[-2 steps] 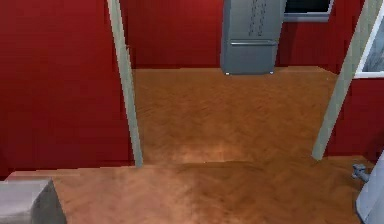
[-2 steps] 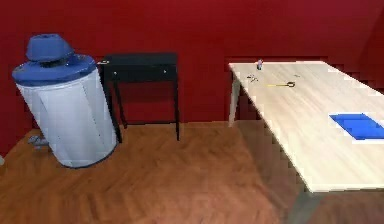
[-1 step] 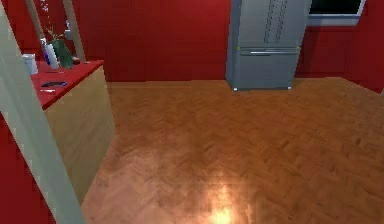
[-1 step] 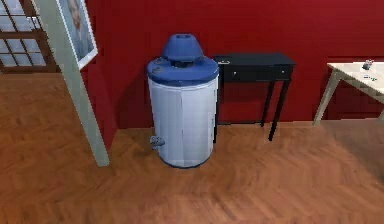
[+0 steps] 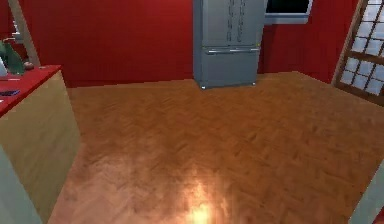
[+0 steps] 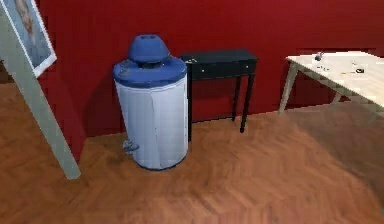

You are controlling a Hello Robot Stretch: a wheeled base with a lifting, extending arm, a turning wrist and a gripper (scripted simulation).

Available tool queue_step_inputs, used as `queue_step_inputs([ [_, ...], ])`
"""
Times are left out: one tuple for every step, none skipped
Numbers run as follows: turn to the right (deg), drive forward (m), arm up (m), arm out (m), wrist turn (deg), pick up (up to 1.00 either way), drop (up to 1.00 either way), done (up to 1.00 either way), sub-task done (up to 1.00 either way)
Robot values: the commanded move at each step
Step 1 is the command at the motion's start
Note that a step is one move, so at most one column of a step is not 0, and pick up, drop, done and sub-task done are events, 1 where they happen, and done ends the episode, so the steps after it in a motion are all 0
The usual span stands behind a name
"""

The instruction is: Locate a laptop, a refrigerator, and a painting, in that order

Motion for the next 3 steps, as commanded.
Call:
queue_step_inputs([
  [0.0, 0.35, 0.0, 0.0, 0.0, 0.0, 0.0, 0.0, 0.0],
  [-6.0, 0.0, 0.0, 0.0, 0.0, 0.0, 0.0, 0.0, 0.0],
  [0.0, 1.0, 0.0, 0.0, 0.0, 0.0, 0.0, 0.0, 0.0],
])
